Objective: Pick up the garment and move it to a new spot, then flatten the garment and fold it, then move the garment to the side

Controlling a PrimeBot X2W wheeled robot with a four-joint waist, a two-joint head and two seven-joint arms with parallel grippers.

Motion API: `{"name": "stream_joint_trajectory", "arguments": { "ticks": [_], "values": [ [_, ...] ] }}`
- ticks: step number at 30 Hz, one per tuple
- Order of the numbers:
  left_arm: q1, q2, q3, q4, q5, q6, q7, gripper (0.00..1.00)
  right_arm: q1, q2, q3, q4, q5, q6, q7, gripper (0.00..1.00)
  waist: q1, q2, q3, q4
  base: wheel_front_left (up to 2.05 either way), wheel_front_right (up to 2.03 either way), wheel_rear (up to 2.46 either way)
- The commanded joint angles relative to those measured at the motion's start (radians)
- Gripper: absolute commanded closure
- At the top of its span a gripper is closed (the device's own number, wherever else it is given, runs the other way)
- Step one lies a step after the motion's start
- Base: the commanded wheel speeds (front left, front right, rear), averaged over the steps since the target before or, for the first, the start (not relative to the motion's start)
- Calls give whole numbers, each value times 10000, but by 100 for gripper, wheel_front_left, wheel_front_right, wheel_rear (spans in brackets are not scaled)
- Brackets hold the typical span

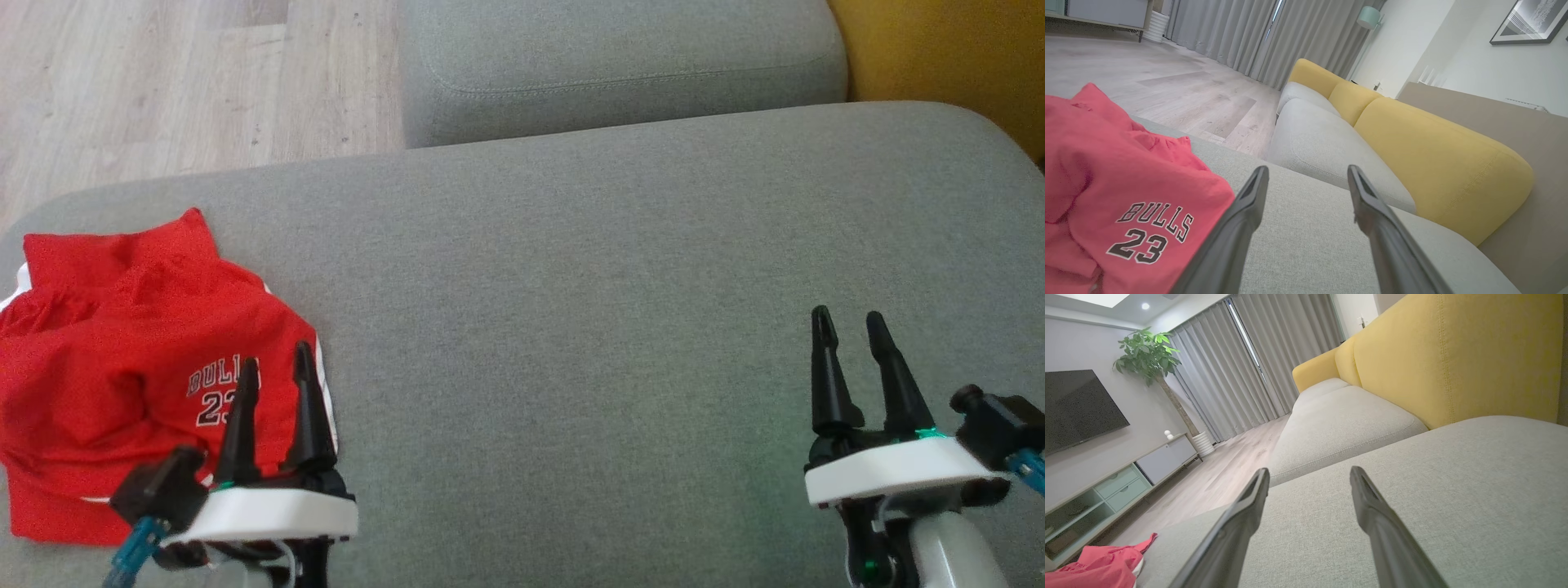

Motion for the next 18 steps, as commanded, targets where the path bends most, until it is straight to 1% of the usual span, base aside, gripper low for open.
{"name": "stream_joint_trajectory", "arguments": {
  "ticks": [1,4,9,18],
  "values": [
    [-233,80,111,-412,254,40,-132,0,-329,-72,223,-432,-271,-5,-131,0,0,0,0,-4,0,0,0],
    [-219,130,-43,-336,633,-2,-221,0,-326,-73,283,-469,-711,-5,-219,0,0,0,-9,-26,0,0,0],
    [-239,238,-306,-257,1406,96,-369,0,-331,-76,333,-479,-1488,-5,-366,0,0,0,-31,-57,0,0,0],
    [-268,480,-845,-101,2774,487,-637,0,-346,-80,478,-500,-2849,-6,-632,0,0,0,-89,-86,0,0,0]
  ]
}}
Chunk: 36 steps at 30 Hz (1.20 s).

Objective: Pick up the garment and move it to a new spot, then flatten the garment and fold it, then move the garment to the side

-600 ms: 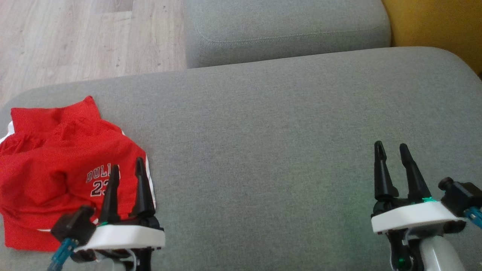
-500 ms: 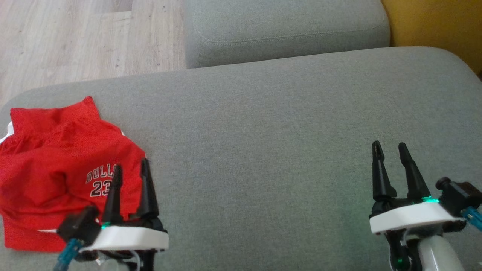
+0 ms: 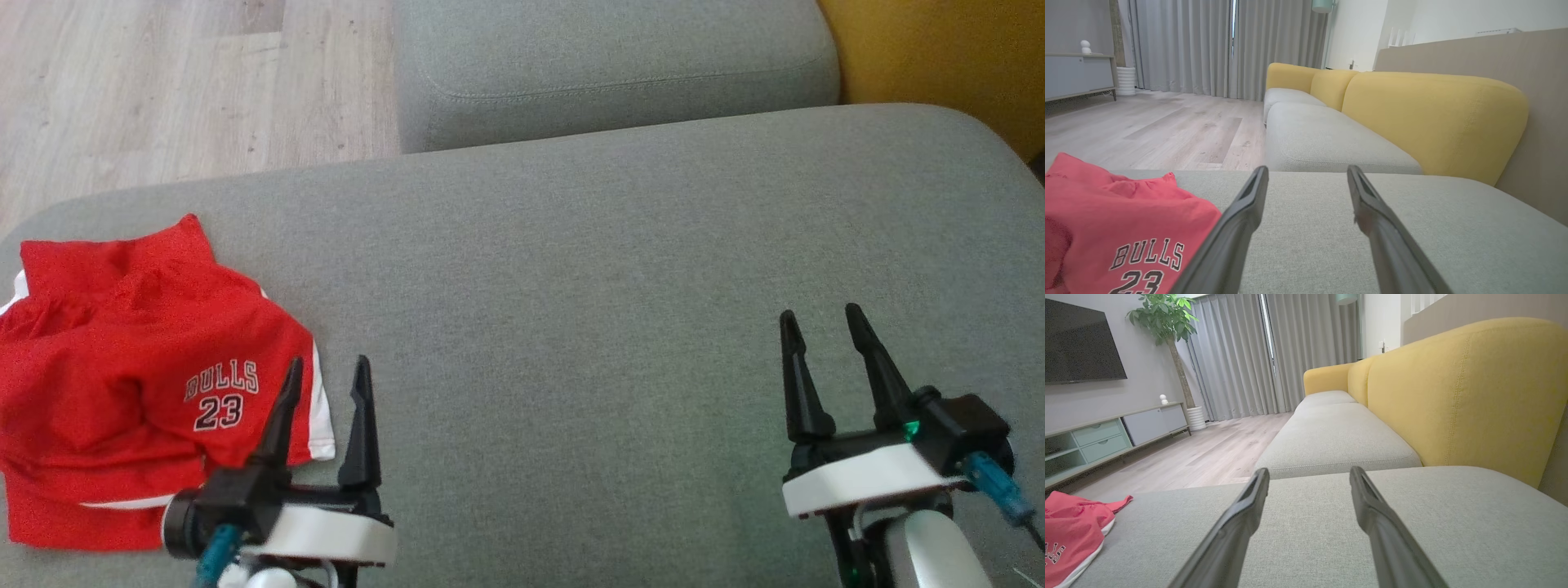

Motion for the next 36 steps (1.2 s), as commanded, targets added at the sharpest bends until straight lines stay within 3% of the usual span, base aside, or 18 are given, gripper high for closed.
{"name": "stream_joint_trajectory", "arguments": {
  "ticks": [1,8,20,27,36],
  "values": [
    [-291,193,4,-284,562,200,-184,0,-346,-78,278,-434,-551,-6,-200,0,0,0,-15,-10,0,0,0],
    [-304,217,-312,-395,1049,398,-392,0,-308,-81,498,-552,-1143,-7,-407,0,0,0,-46,-21,0,0,0],
    [221,-272,766,-847,377,-572,-748,0,-14,-87,624,215,1614,-7,-760,0,0,0,-129,-42,0,0,0],
    [312,-295,694,-261,754,-722,-832,0,-165,-89,745,1288,1611,-7,-843,0,0,0,-177,-72,0,0,0],
    [248,-298,600,-262,581,-642,-832,0,-317,-89,822,1510,1727,-7,-843,0,0,0,-219,-14,0,0,0]
  ]
}}
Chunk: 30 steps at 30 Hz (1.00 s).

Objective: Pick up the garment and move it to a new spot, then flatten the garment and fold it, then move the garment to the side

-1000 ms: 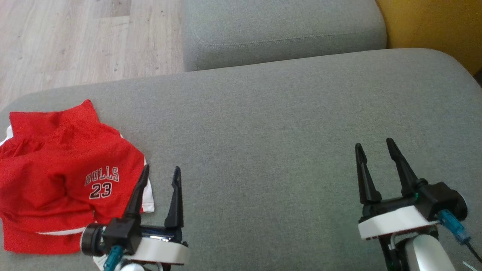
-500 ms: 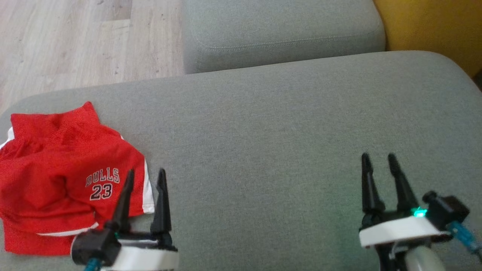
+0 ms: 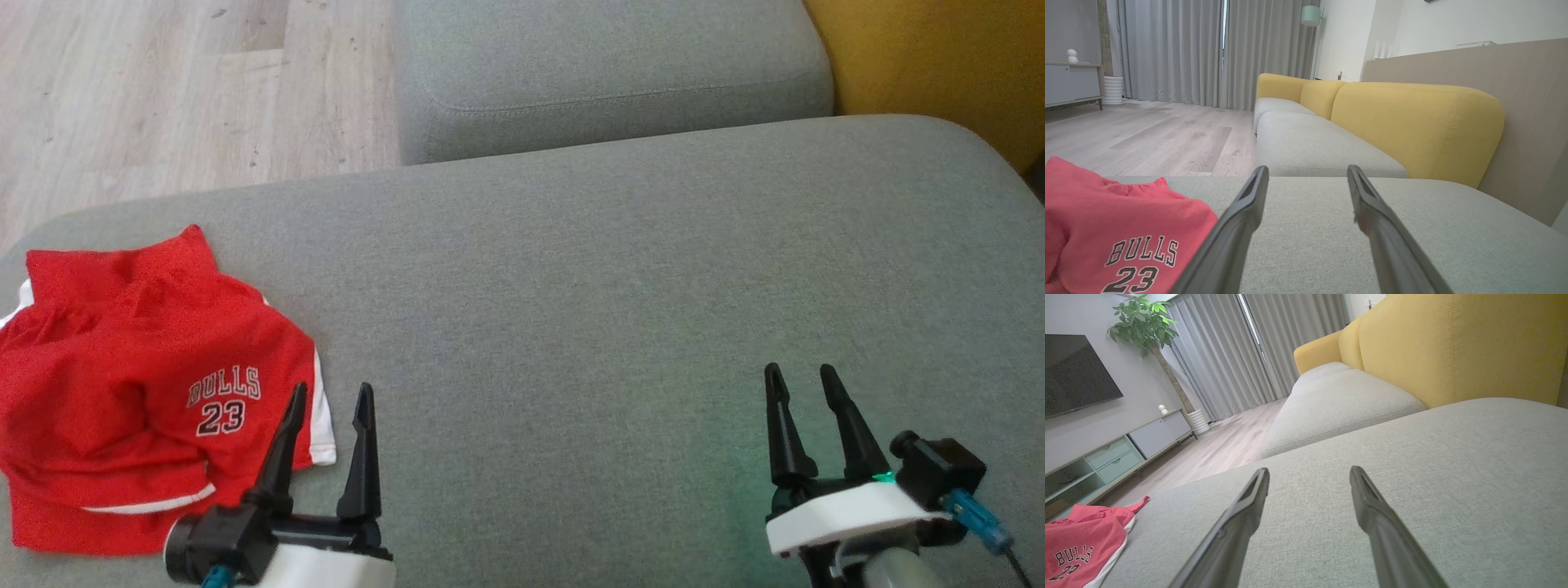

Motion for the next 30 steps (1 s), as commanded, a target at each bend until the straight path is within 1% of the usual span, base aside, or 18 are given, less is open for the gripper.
{"name": "stream_joint_trajectory", "arguments": {
  "ticks": [1,6,21,28,30],
  "values": [
    [-383,-30,214,-294,-105,88,-122,0,-483,-79,287,-280,35,-7,-120,0,0,0,-10,47,0,0,0],
    [-395,-30,198,-262,-103,129,-122,0,-435,-79,491,-306,119,-7,-120,0,0,0,-64,370,0,0,0],
    [-194,-31,759,-174,121,189,-122,0,-255,-79,1247,-439,397,-7,-120,0,0,0,-307,2032,0,0,0],
    [-116,-31,879,-196,133,230,-122,0,-190,-79,1559,-434,512,-7,-120,0,0,0,-418,2666,0,0,0],
    [-100,-31,891,-197,135,241,-122,0,-176,-79,1602,-432,524,-7,-120,0,0,0,-429,2747,0,0,0]
  ]
}}
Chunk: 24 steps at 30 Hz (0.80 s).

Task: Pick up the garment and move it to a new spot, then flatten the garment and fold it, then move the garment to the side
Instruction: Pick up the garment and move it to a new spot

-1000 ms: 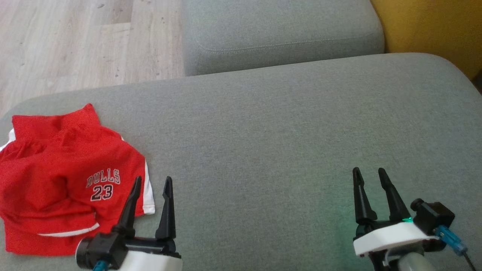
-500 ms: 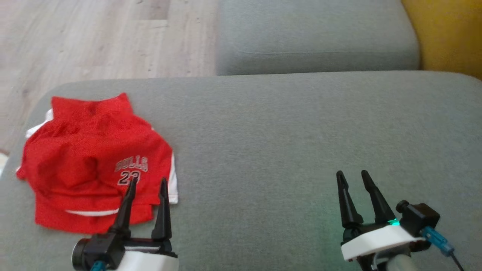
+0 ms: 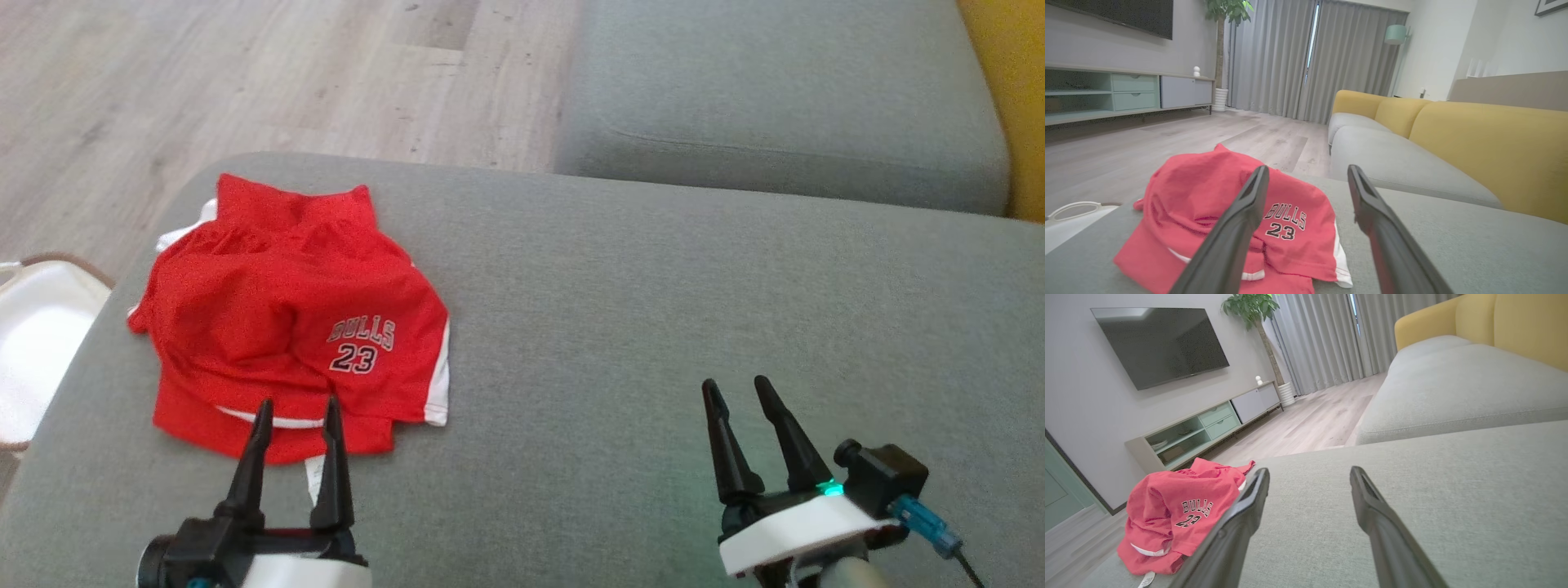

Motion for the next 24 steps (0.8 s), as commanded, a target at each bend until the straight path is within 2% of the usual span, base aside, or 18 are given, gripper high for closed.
{"name": "stream_joint_trajectory", "arguments": {
  "ticks": [1,10,19,24],
  "values": [
    [-324,-29,395,-335,92,42,-80,0,-210,-68,239,-358,45,-7,-111,0,0,0,-42,169,0,0,0],
    [-271,-30,632,-424,190,-11,-80,0,-100,-68,574,-466,291,-7,-111,0,0,0,-47,664,0,0,0],
    [-441,-25,1272,-482,289,-102,-80,0,-165,-68,639,-506,316,-7,-111,0,0,0,192,569,0,0,0],
    [-1298,616,1805,-334,646,-354,-80,0,-303,-68,408,-605,131,-7,-111,0,0,0,664,308,0,0,0]
  ]
}}
